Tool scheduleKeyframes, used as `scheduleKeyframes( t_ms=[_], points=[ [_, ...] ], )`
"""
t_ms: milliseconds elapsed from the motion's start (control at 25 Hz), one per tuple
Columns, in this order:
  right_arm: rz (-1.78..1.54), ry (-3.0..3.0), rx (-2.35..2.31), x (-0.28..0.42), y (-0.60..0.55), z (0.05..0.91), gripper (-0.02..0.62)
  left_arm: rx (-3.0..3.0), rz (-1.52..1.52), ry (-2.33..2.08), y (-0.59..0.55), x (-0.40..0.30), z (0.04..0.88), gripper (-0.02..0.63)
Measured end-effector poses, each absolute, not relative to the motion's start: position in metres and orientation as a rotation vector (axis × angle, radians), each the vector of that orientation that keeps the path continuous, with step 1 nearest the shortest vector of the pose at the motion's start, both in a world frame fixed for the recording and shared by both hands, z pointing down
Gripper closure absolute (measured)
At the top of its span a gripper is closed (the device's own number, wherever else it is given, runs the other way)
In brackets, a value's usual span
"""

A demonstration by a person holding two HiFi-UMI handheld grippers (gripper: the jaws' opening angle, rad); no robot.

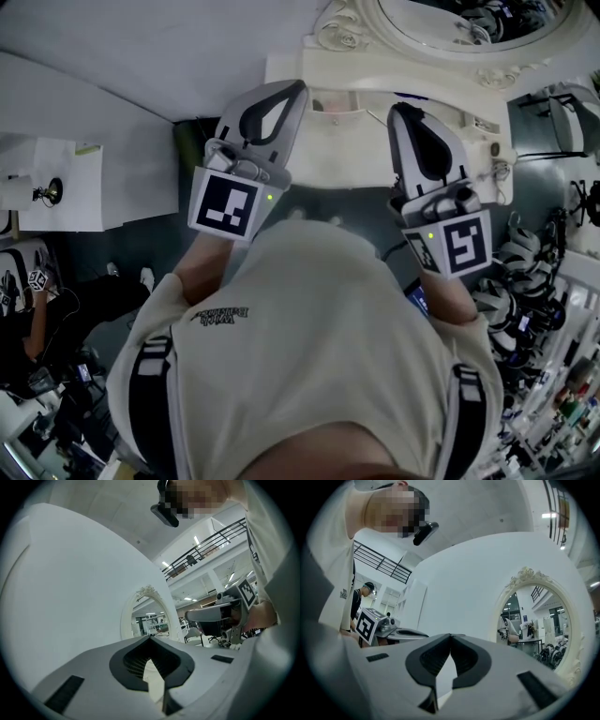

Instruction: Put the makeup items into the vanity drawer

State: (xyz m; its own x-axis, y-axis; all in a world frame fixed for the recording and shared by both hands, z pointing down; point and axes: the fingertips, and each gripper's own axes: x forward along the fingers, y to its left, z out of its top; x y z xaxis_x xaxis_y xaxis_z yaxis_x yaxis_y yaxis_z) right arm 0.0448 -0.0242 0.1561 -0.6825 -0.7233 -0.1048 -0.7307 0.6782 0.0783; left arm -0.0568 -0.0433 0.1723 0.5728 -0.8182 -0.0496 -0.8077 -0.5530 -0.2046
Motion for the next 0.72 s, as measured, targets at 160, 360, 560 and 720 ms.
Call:
scheduleKeyframes(
  t_ms=[160,360,560,720],
  points=[
    [0.155,2.825,-1.212,0.045,-0.020,0.160,0.591,-2.570,-0.036,1.379,-0.037,-0.058,0.167,0.592],
    [0.141,2.831,-1.204,0.044,-0.016,0.162,0.590,-2.595,0.001,1.401,-0.034,-0.061,0.168,0.592],
    [0.124,2.822,-1.211,0.046,-0.014,0.164,0.591,-2.614,-0.009,1.412,-0.030,-0.061,0.175,0.592],
    [0.119,2.816,-1.212,0.050,-0.013,0.164,0.591,-2.612,-0.029,1.426,-0.031,-0.064,0.178,0.592]
  ],
)
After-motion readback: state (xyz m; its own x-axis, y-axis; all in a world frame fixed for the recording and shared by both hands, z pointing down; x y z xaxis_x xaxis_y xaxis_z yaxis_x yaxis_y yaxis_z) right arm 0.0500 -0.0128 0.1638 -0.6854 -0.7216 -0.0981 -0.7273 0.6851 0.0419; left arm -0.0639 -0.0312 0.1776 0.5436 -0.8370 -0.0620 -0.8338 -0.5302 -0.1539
